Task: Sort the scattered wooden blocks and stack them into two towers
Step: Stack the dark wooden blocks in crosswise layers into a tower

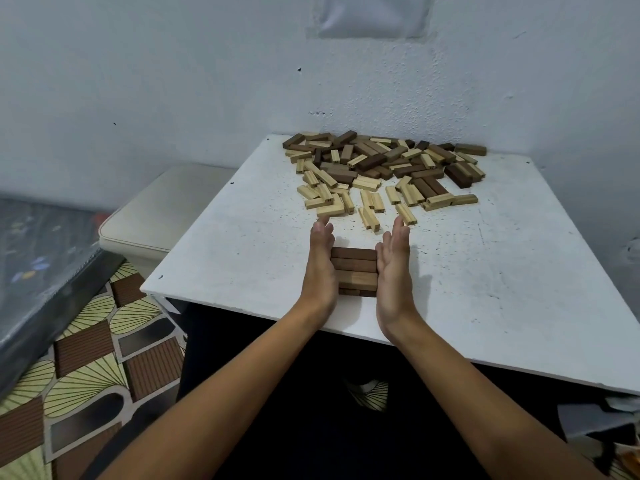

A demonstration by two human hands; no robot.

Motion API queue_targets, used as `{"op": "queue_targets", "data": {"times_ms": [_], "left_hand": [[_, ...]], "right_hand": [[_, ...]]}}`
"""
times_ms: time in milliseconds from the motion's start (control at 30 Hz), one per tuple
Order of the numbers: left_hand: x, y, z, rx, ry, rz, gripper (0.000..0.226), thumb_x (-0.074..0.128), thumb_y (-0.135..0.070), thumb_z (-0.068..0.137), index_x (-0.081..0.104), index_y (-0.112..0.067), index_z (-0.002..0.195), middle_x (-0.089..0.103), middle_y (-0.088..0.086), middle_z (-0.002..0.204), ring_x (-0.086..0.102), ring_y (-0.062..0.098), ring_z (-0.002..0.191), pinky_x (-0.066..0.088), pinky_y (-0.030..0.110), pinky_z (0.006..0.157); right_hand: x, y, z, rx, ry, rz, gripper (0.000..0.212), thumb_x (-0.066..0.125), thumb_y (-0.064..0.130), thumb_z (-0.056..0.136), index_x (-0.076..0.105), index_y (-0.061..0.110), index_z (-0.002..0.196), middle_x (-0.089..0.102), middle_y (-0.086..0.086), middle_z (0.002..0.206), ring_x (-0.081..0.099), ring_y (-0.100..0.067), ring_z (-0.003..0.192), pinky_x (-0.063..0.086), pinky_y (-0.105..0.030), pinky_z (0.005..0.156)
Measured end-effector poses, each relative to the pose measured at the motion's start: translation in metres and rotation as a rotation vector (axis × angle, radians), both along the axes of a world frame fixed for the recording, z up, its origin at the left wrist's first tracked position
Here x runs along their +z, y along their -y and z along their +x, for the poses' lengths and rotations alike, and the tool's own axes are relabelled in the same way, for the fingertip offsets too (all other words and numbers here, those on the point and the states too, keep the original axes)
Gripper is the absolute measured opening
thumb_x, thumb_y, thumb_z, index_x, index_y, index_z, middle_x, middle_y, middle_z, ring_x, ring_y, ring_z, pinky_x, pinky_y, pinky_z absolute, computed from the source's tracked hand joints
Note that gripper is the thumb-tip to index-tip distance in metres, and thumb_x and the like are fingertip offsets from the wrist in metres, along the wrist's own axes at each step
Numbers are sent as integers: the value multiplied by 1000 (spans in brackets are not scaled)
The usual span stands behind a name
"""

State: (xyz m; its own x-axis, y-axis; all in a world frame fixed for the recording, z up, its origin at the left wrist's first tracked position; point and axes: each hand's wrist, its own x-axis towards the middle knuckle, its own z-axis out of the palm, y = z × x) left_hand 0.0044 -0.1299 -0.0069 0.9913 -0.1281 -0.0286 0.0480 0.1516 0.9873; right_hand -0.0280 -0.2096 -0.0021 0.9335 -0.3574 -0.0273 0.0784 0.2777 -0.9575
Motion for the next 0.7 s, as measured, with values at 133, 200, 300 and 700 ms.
{"op": "queue_targets", "data": {"times_ms": [133, 200, 300, 700], "left_hand": [[1, 1, -1, -13, -1, 23, 58, 10, -50, 101, 29, -26, 151, 32, 0, 156, 29, 11, 143, 15, 33, 119], [1, 1, -1, -20, 7, 41, 59, 9, -50, 101, 30, -27, 150, 31, -1, 156, 28, 10, 142, 16, 31, 118], [0, 1, -1, -24, 18, 54, 58, 8, -51, 101, 31, -29, 149, 30, -3, 156, 28, 8, 141, 16, 28, 116], [1, -8, 3, -44, 31, -27, 55, 8, -55, 98, 39, -33, 139, 30, -3, 156, 21, 8, 145, 16, 26, 115]], "right_hand": [[-3, 0, 2, -2, -10, -18, 57, 12, 52, 100, 6, 34, 154, 9, 6, 162, 15, -5, 146, 11, -24, 116], [-3, 0, 2, 6, -16, -29, 56, 12, 52, 101, 5, 34, 154, 8, 7, 162, 14, -4, 146, 9, -27, 119], [-3, 0, 1, 24, -23, -38, 55, 12, 51, 102, 4, 34, 153, 8, 8, 162, 13, -4, 146, 8, -29, 120], [-6, 8, 3, 22, -12, -46, 61, 23, 52, 98, 12, 31, 154, 15, 10, 160, 19, -1, 142, 16, -22, 114]]}}
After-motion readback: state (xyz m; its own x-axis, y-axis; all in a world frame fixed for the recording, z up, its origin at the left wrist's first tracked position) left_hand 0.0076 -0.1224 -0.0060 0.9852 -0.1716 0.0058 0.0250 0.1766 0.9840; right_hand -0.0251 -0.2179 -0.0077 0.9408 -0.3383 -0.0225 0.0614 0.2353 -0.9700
